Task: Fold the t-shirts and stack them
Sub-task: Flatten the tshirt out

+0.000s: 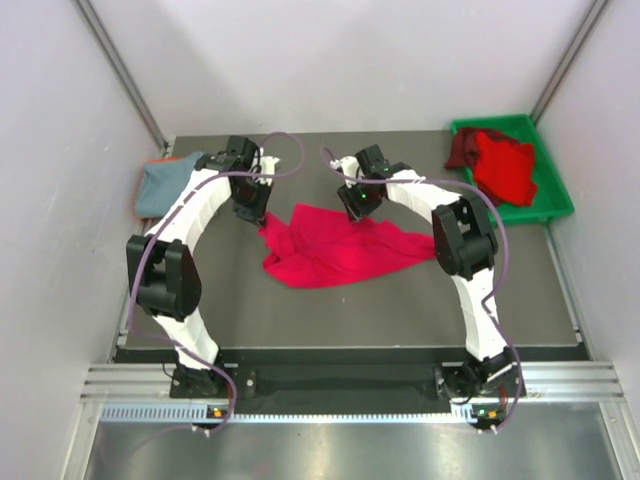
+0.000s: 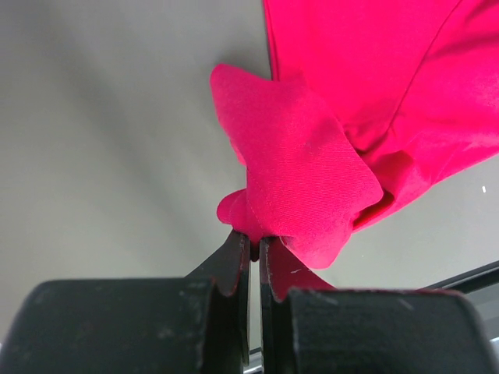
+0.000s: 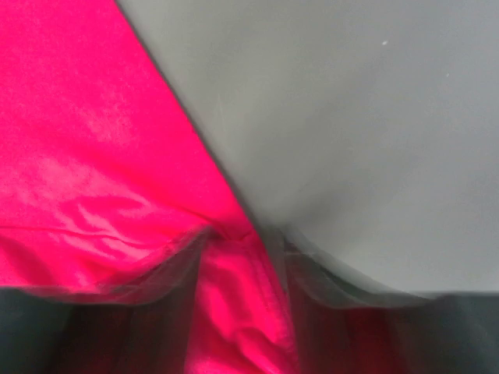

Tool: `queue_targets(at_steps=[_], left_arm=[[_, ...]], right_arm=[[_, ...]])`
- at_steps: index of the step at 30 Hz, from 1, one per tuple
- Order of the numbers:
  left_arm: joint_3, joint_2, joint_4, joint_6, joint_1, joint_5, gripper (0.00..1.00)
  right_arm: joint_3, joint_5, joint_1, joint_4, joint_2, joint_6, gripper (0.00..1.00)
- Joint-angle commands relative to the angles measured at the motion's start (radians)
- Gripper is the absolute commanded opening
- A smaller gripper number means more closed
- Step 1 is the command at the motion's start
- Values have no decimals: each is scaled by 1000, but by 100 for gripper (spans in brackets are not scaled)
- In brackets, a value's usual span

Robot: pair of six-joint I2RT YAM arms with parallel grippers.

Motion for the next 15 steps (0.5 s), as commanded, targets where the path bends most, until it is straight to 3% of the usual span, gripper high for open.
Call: queue_targets(at_steps=[1, 3, 8, 15], left_arm=[[32, -4, -1, -8, 15, 26, 0], [28, -6, -1, -9, 18, 29, 0], [37, 0, 4, -12, 30, 35, 0], [165, 92, 24, -12, 46, 22, 0]], right_arm=[[-17, 36, 21, 4, 11, -24, 27], [-18, 54, 27, 8, 11, -24, 0], [38, 86, 24, 9, -13, -12, 0], [259, 131, -79, 44, -117, 37, 0]])
